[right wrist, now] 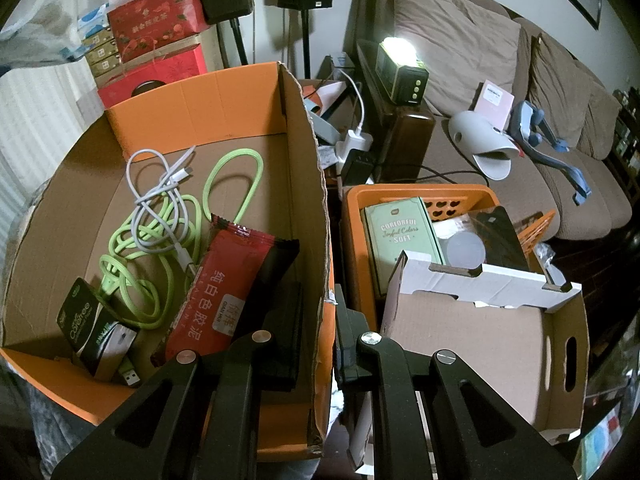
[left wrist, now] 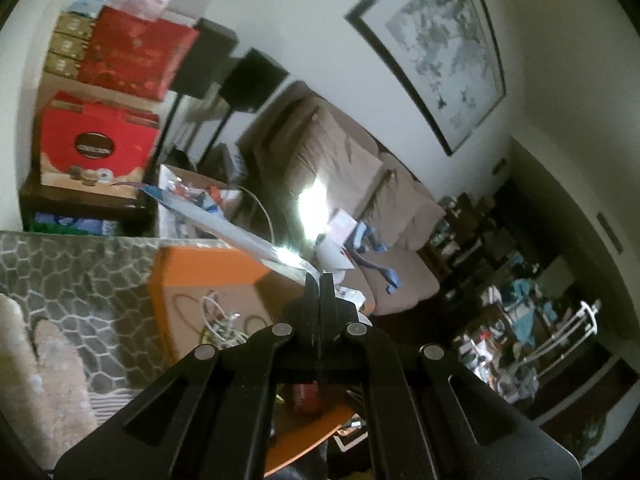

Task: Organize objects
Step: 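Carry the plastic bag with the left tool into the box and release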

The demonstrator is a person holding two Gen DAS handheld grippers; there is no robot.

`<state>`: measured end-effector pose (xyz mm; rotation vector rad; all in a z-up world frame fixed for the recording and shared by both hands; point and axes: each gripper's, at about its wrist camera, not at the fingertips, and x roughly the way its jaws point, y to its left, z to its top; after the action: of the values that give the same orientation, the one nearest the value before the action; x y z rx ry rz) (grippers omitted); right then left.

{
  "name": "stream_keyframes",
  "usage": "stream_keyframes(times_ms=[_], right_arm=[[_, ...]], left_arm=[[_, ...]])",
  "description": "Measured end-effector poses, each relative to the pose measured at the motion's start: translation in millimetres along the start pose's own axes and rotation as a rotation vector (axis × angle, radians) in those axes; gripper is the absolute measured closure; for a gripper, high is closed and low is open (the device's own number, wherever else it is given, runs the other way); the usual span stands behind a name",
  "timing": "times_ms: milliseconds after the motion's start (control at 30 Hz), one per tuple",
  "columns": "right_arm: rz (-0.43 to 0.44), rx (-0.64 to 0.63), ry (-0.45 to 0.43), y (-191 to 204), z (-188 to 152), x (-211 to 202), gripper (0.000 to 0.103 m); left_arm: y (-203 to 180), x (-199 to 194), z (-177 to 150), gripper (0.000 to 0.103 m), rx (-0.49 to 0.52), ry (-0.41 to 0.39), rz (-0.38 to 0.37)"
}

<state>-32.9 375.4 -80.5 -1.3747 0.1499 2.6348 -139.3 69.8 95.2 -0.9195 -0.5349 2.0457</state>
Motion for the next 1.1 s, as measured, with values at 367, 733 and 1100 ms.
stream_keyframes(times_ms=[367, 733, 1100], right_arm=[[0.000, -0.001, -0.001, -1.1, -1.0, -0.2, 0.091], [0.000, -0.001, 0.000, -1.0, -1.0, -0.1, 0.092], [-0.001, -0.001, 0.000, -0.9, -1.1, -0.1, 0.092]], left_arm=[[-13.6, 50.2, -26.7, 0.103, 0.045, 0.083, -0.076], [14.9, 96.0, -56.3, 0.103, -0.016, 0.208, -0.083], [47.2, 112.8, -78.1, 0.103, -0.049, 0.300, 0.018]])
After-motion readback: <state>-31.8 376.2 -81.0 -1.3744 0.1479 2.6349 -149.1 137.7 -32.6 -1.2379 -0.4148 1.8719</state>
